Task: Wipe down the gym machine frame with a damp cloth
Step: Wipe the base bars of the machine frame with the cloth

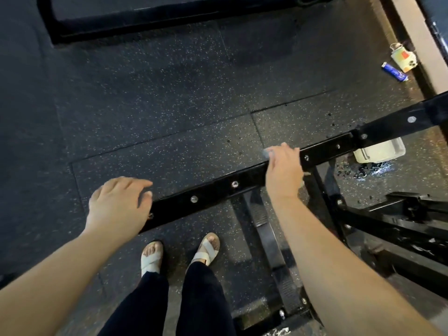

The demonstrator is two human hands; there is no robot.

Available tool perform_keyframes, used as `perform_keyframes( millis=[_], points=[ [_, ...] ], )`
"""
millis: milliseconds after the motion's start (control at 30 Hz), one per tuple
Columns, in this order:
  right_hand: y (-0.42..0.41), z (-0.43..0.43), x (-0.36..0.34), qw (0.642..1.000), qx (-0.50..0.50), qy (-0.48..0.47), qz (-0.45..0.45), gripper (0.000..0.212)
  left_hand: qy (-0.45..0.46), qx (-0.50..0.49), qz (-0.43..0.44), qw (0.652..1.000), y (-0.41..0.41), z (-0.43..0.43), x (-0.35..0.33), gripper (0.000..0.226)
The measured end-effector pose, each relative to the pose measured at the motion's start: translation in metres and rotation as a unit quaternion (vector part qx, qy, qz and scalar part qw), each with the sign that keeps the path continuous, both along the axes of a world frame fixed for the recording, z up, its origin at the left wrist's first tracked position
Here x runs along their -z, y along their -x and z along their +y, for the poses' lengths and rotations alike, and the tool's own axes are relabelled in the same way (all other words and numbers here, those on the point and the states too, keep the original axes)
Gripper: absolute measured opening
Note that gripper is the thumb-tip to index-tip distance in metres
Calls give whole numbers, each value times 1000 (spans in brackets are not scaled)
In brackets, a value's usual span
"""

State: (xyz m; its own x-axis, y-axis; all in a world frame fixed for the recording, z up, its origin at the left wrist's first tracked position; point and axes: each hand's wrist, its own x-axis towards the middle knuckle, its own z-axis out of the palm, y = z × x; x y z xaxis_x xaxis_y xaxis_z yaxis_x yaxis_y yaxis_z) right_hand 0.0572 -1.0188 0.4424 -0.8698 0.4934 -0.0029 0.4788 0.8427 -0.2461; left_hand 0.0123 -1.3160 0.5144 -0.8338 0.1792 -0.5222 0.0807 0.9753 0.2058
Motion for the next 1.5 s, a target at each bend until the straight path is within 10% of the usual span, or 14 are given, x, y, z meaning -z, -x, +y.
perform_keyframes(
  millis=[300, 400, 500, 667, 967, 1300, 1500],
  points=[
    [-30, -257, -3, 935, -304, 182, 17, 43, -228, -228, -62, 945, -29, -55, 32, 35],
    [-22, -214, -7, 905, -417, 87, 10, 44, -223, -182, -49, 956, -31, -63, 37, 36],
    [-11, -129, -8, 950, -298, -43, -85, 77, -206, -163, -39, 964, -30, -63, 35, 37],
    [-9, -110, -4, 1000, 18, -25, -4, 25, -162, -65, 32, 984, -32, -62, 27, 39],
    [-30, -205, 6, 958, -247, 63, 133, 29, -235, 58, 51, 969, -17, -29, 12, 38],
    [-4, -20, 0, 988, 118, 4, 97, 31, -222, 137, -14, 965, -11, 61, 10, 43],
    [-39, -76, 19, 973, -165, 28, 161, 20, -210, 22, -13, 977, -6, 111, 44, 40]
  ],
)
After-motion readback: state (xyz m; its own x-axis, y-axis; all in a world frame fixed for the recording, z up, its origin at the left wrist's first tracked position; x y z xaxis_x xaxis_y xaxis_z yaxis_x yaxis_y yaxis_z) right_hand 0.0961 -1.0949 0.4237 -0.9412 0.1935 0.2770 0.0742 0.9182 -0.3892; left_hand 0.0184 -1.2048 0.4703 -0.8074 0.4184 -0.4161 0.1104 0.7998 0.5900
